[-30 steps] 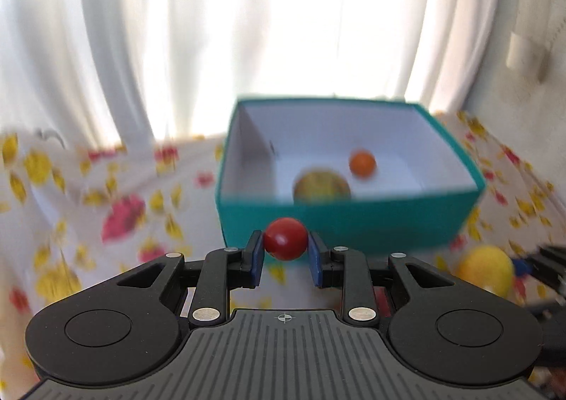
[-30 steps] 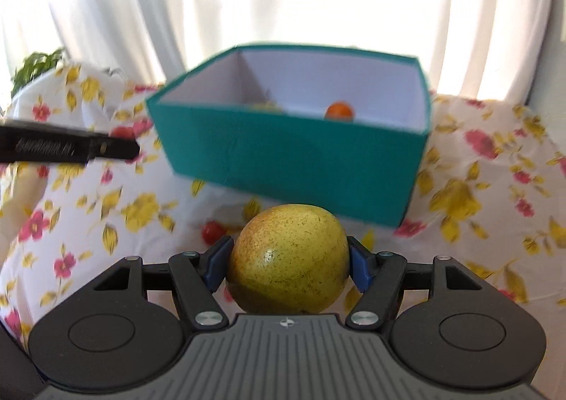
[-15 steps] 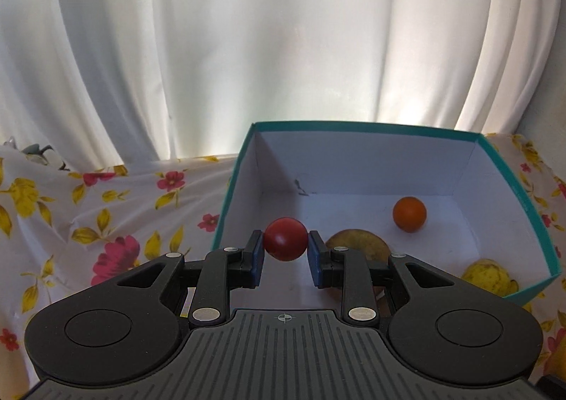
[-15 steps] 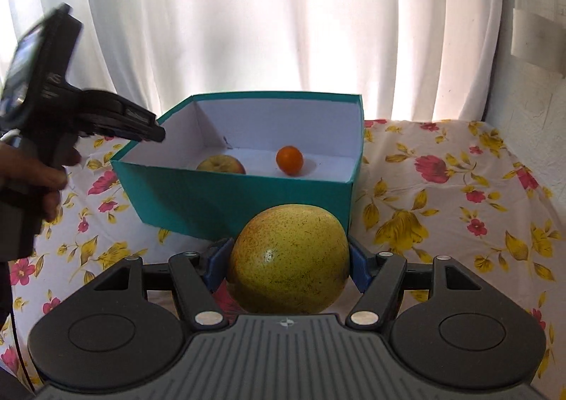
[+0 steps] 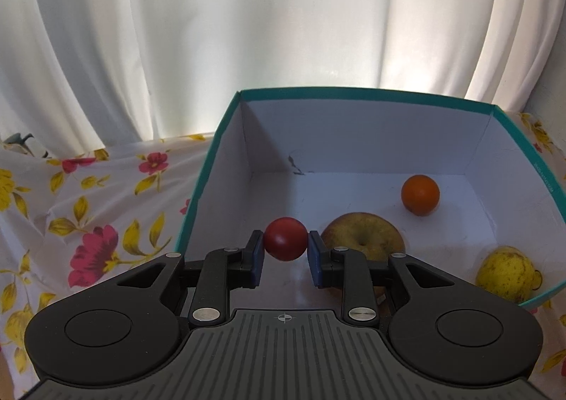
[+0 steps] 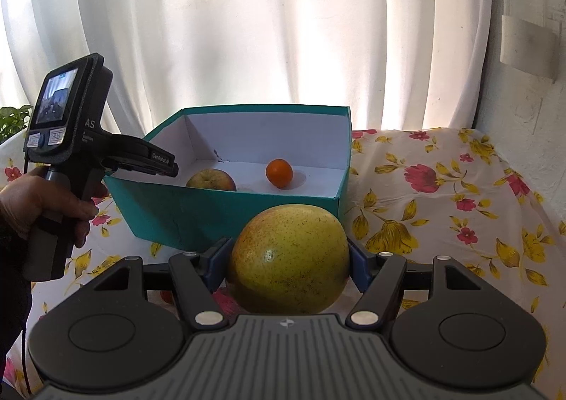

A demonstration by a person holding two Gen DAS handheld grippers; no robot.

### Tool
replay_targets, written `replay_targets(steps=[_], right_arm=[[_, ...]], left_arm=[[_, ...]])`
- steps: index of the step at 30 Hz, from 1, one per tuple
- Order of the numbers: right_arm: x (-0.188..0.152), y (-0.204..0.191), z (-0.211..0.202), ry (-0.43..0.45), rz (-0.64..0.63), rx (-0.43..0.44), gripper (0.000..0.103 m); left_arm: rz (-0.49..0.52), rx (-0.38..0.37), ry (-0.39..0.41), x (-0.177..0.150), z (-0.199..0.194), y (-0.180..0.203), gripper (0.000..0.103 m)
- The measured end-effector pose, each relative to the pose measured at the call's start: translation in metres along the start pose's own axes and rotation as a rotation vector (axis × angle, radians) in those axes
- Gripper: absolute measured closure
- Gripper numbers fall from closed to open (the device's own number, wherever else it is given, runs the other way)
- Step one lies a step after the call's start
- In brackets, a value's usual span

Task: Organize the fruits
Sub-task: 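Drop the cherry tomato into the teal box with the left tool while the right tool carries the pear, then lower the yellow pear into the teal box and open the right tool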

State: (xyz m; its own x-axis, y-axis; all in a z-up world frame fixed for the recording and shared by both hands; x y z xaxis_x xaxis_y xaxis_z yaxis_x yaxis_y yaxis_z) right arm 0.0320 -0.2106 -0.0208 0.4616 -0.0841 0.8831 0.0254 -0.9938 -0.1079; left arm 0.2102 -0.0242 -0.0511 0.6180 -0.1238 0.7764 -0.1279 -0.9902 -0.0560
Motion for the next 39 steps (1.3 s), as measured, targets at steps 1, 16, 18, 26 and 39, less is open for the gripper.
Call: replay_targets(steps=[1,16,18,26,39], right_arm=[[0.000,0.000,0.001,-0.001,-0.001,0.001,0.036],[0.004,-0.003,0.000,0.009,-0.001,0.007,0.036],[0.005,-0.001,0.000,0.013,0.001,0.006,0.036],[0.012,0.002,-0.002,0.030,0.006,0.001,0.036],[0.039,0.012,0.018,0.084,-0.028,-0.024,0.036]], left_arm=[[0.000,-0.003,-0.005,-0.001,0.001,0.000,0.073],[-0.014,-0.093,-0.041,-0.005,-0.004,0.010,0.043],[-0.043,-0.134,-0.001,-0.002,-0.020,0.011,0.023],[-0.150,-0.095,0.154,0.006,-0.085,-0.018,0.008],[-0.324,0.030,0.021,-0.071,-0.121,-0.073,0.007]])
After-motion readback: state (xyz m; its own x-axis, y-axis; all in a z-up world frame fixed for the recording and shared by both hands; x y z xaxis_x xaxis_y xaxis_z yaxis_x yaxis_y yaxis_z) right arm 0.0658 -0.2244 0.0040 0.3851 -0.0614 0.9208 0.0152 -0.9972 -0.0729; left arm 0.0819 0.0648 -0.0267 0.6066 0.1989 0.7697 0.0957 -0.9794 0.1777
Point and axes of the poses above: each gripper's, at about its wrist camera, not at the fingertips, and z roughly the way its jaws point, y to its right, x to its top, the point moved 7 cm from there along z, roughly the way its jaws point, and after that the axes turned 8 degrees about y, right-handed, at the moved point
